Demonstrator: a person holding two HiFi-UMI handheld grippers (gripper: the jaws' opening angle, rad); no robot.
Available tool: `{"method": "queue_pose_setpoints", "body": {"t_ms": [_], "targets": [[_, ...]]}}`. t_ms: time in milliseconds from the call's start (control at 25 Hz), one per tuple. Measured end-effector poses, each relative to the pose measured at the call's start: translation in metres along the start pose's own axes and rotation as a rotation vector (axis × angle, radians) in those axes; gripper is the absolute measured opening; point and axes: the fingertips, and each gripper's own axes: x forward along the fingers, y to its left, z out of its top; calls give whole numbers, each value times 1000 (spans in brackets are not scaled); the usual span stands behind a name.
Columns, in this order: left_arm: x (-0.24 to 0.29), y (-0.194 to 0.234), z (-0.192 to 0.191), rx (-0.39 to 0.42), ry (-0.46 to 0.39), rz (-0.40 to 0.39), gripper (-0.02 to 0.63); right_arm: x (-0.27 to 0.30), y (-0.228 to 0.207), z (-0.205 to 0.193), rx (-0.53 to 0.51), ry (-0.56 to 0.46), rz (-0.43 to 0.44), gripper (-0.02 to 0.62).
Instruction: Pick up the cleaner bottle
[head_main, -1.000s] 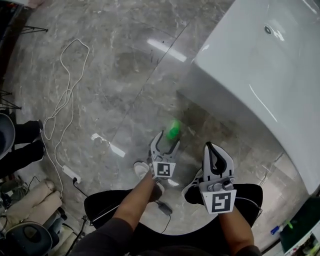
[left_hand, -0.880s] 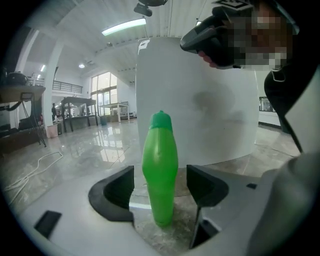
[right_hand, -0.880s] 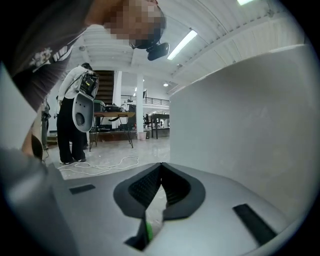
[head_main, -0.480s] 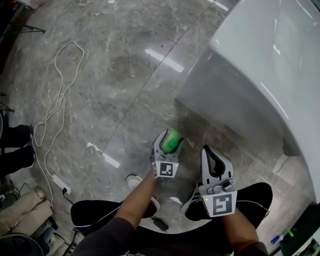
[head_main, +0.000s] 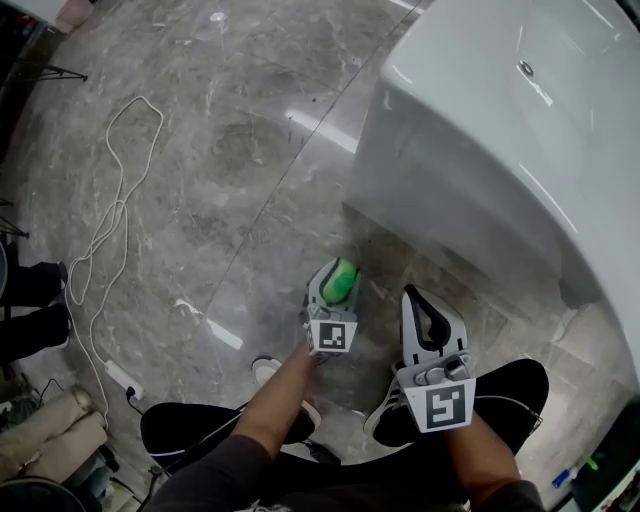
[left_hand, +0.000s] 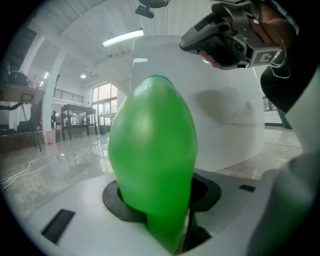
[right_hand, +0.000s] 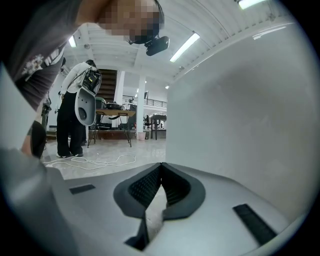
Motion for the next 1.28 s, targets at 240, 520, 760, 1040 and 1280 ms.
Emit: {"method": "queue_pose_setpoints", "body": {"t_ms": [240, 520, 760, 1040, 1280], "targets": [[1, 17, 25, -21, -10, 36, 186, 1, -7, 0, 2, -3, -21, 15], [-1, 52, 104, -84, -102, 104, 183, 4, -11, 18, 13, -10, -33, 15], [-23, 69, 192, -94, -147, 109, 181, 2, -11, 59, 55, -16, -52, 15], [-74, 77, 352, -112, -171, 103, 179, -24, -15, 185, 113, -17, -80, 15], [-128, 68, 506, -127, -139, 90, 179, -83, -36, 325, 89, 24, -100, 15]]}}
